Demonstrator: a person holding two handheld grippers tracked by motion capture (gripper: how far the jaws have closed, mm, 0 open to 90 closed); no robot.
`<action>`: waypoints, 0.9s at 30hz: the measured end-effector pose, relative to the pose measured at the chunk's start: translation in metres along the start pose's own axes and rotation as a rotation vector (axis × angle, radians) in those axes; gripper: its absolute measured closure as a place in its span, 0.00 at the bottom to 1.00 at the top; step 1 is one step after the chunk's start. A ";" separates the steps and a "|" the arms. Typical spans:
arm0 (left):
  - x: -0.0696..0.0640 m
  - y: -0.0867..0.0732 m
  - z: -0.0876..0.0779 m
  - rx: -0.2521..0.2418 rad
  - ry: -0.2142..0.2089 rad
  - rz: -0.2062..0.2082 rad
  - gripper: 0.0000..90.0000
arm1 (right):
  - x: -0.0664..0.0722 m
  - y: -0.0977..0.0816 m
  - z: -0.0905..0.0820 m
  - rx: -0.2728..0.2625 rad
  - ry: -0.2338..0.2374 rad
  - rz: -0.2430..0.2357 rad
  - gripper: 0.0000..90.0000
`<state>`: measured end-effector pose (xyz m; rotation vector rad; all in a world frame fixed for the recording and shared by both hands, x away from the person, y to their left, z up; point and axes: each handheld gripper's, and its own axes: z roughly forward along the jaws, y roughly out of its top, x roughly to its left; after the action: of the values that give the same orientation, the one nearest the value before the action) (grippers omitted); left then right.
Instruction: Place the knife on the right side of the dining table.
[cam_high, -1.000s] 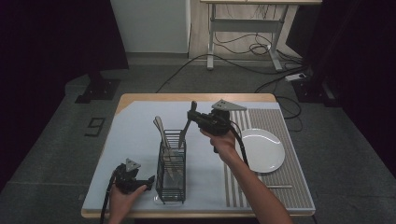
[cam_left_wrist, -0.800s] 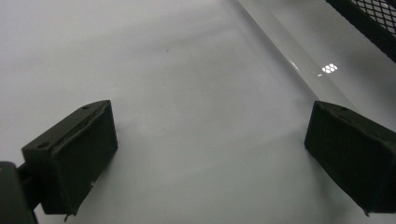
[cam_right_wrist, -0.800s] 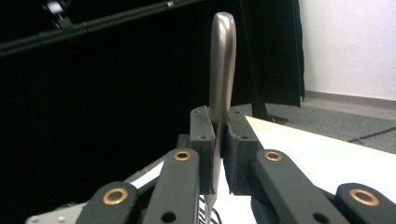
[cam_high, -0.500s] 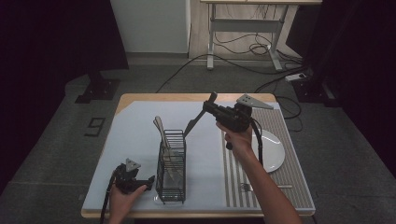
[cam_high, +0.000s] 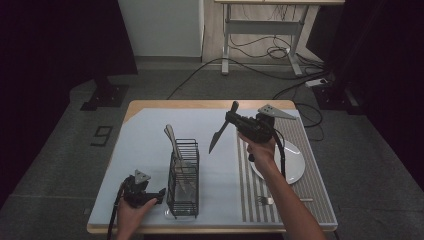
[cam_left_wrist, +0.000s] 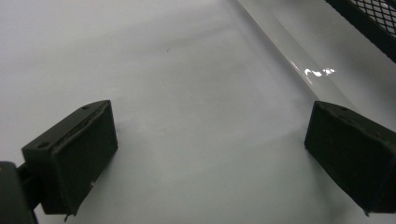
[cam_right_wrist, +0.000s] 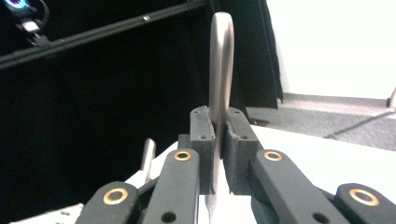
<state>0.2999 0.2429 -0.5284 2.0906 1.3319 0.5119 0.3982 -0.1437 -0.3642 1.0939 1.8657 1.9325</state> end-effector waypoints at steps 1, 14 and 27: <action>0.000 0.000 0.000 0.000 0.000 0.000 0.02 | 0.000 0.000 0.000 0.000 0.000 0.000 0.93; 0.000 0.000 0.000 0.000 0.000 -0.001 0.02 | -0.029 -0.018 0.005 0.018 -0.072 0.039 0.93; 0.000 0.000 0.000 -0.001 0.001 -0.002 0.02 | -0.047 -0.016 0.000 0.012 -0.130 0.022 0.93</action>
<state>0.2999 0.2427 -0.5284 2.0887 1.3332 0.5123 0.4251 -0.1712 -0.3946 1.2185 1.8057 1.8168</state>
